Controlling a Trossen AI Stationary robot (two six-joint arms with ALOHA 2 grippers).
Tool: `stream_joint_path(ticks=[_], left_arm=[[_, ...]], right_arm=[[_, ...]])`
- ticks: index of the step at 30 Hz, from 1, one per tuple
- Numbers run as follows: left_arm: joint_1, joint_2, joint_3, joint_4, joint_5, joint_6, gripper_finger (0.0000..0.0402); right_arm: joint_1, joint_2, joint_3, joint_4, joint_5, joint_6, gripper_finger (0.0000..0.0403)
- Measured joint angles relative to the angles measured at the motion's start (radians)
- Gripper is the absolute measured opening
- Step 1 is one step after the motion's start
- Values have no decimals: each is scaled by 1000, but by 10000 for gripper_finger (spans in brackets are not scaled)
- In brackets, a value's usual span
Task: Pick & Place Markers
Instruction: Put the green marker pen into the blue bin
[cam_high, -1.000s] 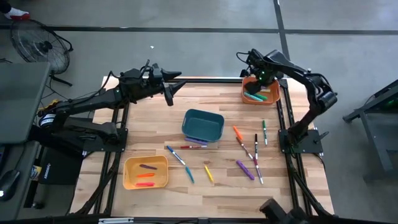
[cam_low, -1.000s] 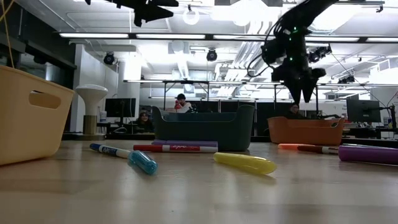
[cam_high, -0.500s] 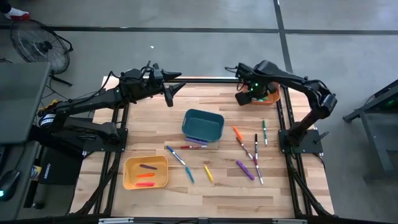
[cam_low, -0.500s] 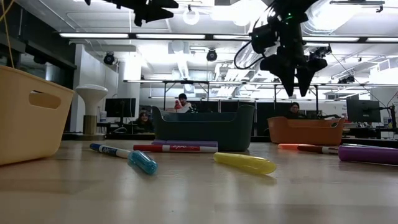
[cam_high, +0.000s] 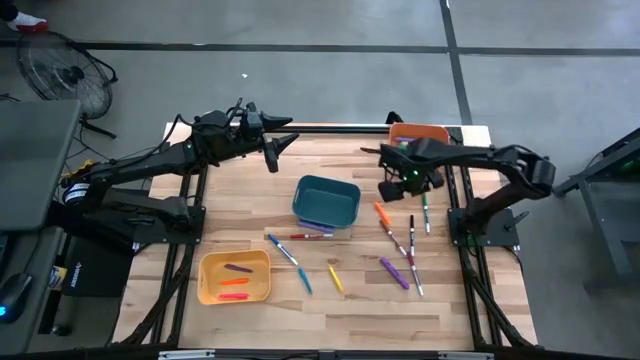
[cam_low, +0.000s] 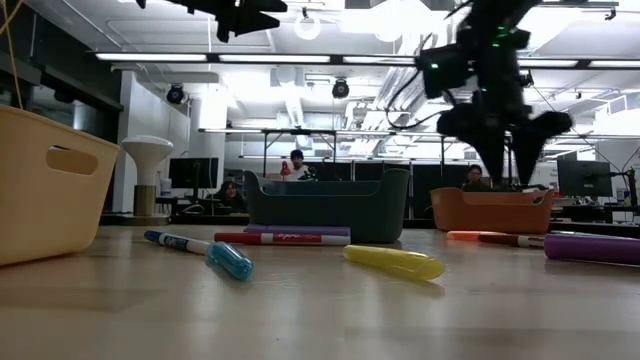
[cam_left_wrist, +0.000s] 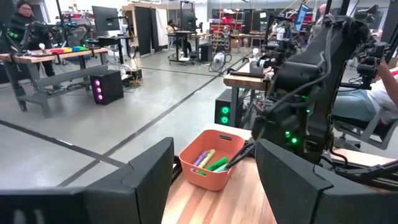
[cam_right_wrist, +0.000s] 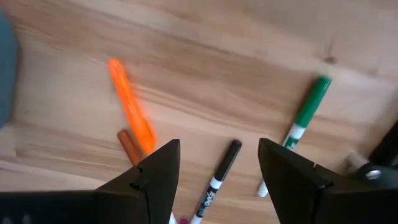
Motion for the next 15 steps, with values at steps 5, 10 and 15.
stream_joint_path(ticks=[5,10,15], left_arm=[[0,0,0,0,4,0,223],[0,0,0,0,6,0,223],[0,0,0,0,6,-1,223]], right_arm=[[25,-114,-144,37,1,122,206],[24,-198,-242,42,4,184,206],[24,-220,-312,61,8,215,206]])
